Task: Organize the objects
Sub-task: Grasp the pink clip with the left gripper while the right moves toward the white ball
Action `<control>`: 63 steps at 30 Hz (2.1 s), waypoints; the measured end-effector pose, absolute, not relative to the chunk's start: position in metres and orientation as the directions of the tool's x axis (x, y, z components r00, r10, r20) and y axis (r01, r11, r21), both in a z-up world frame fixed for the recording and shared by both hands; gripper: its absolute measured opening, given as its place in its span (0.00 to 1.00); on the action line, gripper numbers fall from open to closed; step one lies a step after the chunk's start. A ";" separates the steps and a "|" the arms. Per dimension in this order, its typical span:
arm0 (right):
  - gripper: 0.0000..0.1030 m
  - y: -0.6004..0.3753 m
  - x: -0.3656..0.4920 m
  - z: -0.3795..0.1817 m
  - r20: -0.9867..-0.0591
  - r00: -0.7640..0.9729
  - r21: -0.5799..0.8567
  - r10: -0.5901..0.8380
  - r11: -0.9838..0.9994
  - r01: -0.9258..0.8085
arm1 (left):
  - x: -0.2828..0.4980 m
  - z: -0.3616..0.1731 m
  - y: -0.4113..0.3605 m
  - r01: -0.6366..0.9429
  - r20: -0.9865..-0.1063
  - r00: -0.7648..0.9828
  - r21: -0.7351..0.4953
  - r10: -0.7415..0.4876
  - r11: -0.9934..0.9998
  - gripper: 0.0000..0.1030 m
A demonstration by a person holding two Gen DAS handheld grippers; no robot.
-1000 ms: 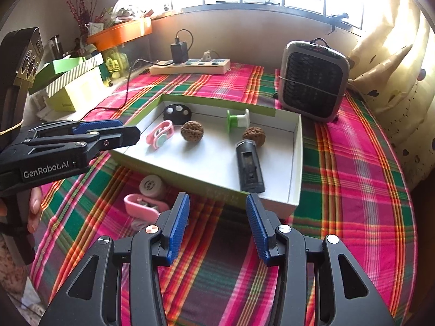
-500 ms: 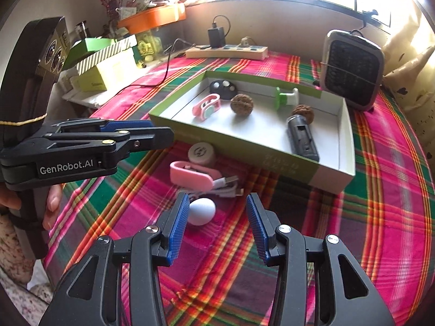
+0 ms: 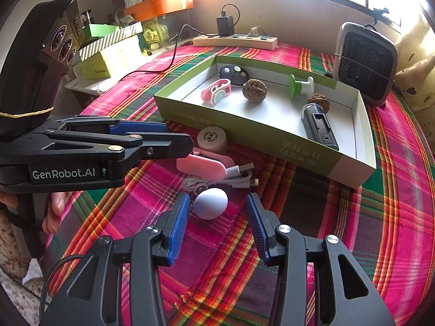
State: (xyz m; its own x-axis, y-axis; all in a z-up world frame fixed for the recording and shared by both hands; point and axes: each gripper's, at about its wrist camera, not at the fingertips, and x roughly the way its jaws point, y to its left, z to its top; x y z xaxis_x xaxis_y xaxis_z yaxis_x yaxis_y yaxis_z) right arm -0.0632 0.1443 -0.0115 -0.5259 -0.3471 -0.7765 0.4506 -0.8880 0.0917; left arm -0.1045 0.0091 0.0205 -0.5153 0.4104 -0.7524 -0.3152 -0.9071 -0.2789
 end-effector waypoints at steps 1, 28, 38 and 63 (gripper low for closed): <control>0.37 0.144 -0.063 -0.011 -0.776 -0.528 0.090 -0.346 -0.889 0.450 | -0.105 0.021 0.010 -0.318 -0.752 -0.514 -0.281 0.413 -0.906 0.40; 0.20 0.182 -0.063 -0.008 -0.773 -0.584 0.051 -0.247 -0.942 0.331 | -0.096 0.016 0.032 -0.421 -0.751 -0.448 -0.303 0.486 -0.855 0.40; 0.21 0.193 -0.064 -0.006 -0.771 -0.587 0.068 -0.245 -0.949 0.307 | -0.102 0.014 0.041 -0.453 -0.767 -0.448 -0.247 0.459 -0.856 0.40; 0.40 0.181 -0.069 -0.012 -0.781 -0.563 0.088 -0.271 -0.940 0.330 | -0.097 0.017 0.039 -0.491 -0.744 -0.441 -0.269 0.503 -0.829 0.19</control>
